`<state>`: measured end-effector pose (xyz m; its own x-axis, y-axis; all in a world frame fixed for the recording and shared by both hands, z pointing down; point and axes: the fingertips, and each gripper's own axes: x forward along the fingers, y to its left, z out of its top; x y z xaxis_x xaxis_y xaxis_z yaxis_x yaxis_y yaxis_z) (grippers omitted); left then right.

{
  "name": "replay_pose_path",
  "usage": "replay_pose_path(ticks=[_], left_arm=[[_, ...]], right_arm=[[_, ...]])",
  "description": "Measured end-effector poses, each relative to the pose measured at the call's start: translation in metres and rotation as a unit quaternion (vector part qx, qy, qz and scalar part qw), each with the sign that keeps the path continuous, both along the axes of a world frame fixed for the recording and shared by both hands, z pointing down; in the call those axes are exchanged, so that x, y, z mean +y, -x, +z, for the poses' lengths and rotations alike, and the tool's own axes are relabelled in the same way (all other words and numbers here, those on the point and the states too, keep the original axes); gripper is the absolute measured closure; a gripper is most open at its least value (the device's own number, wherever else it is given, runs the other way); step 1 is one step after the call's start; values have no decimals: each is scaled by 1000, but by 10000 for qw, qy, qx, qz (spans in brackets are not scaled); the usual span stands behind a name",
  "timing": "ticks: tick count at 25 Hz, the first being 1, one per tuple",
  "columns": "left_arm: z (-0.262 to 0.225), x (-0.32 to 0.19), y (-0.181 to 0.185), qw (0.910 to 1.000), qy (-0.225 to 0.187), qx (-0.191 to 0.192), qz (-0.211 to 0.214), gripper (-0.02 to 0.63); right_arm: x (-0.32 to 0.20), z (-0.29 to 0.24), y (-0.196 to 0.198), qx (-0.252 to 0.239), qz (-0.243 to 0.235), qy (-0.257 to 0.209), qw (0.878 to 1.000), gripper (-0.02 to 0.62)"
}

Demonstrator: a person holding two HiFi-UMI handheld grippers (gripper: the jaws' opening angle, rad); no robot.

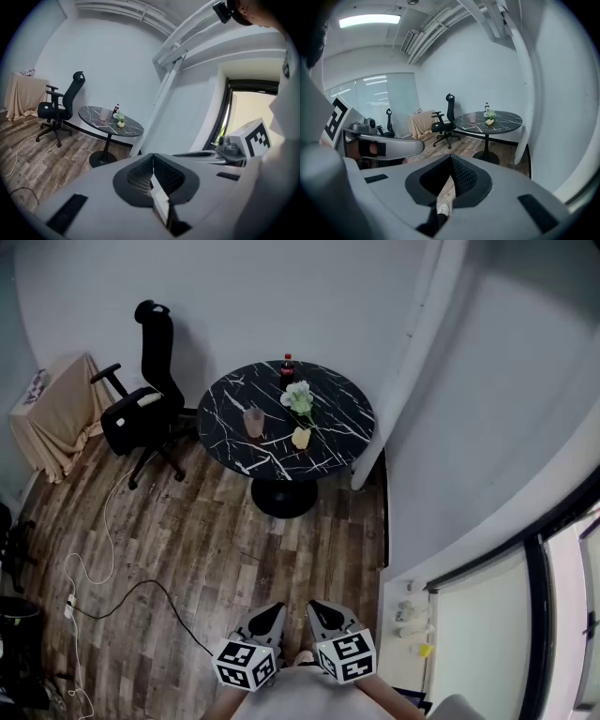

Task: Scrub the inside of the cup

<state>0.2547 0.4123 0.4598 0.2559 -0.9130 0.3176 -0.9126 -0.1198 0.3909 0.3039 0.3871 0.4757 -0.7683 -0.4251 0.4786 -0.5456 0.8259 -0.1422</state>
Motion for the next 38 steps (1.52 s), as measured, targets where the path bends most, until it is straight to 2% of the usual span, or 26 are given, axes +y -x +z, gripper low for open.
replay_pose_path(ticks=[9,13,17,20,26,31,38], left_arm=[[1,-13,2,9999,8,-72,90,597],[6,-19,18,9999,75,43,-74,595],[14,-30,36,9995,218,226,-92,595],[16,-46,51,9993,256,270,37,595],[10,-77,88,9993,133,122,340,595],[8,-97,131,9991,45,1,422,595],[5,-107,173,9990,-15,-73,451,595]], right_arm=[[-11,10,2,36,119,173,9998,563],[-14,16,10,-269,109,573,9979,561],[-25,21,21,-265,170,748,9967,560],[-39,22,36,-262,253,775,9963,560],[-71,18,80,-219,330,660,9970,560],[-87,17,120,-267,390,540,9974,560],[-95,17,152,-242,530,476,9972,560]])
